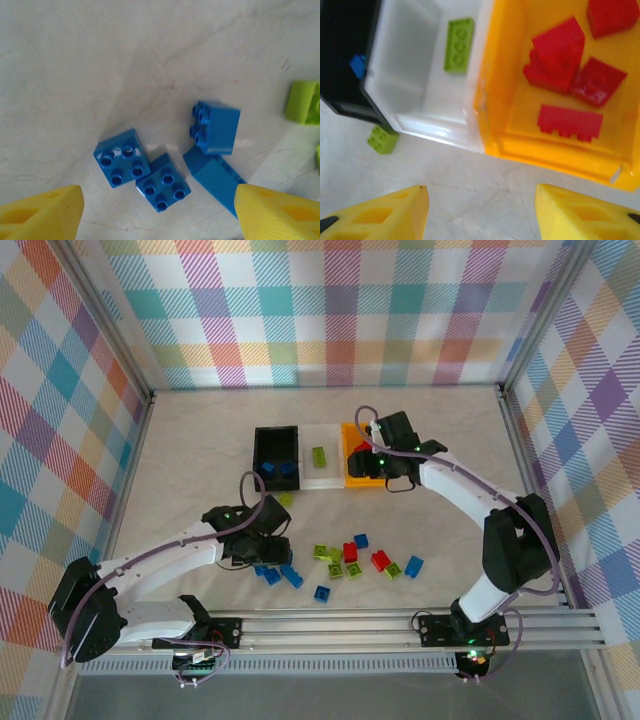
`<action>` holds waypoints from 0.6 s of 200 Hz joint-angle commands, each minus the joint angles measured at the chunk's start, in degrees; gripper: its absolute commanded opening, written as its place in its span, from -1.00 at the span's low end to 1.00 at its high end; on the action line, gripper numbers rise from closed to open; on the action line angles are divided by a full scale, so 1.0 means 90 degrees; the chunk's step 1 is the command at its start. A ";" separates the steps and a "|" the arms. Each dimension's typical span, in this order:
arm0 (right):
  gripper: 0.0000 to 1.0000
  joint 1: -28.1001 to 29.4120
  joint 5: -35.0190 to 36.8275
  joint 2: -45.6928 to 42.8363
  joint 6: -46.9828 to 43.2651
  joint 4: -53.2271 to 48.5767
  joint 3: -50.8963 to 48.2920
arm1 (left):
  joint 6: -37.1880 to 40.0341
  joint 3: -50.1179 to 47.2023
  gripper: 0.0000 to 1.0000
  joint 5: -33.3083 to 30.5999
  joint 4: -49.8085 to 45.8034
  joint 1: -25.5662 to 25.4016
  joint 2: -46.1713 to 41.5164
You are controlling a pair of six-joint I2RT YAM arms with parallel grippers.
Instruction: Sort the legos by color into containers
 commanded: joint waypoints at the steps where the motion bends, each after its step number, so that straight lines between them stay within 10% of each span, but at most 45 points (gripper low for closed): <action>1: 0.16 -0.0026 -0.0035 -0.0291 0.0068 0.0312 -0.0257 | -0.0283 -0.0084 0.51 0.0149 -0.0192 -0.0399 -0.0105; 120: 0.16 -0.0158 0.0022 -0.0929 0.0166 0.0542 -0.0890 | 0.0548 0.1511 0.13 -0.0908 0.0034 -0.0961 0.2343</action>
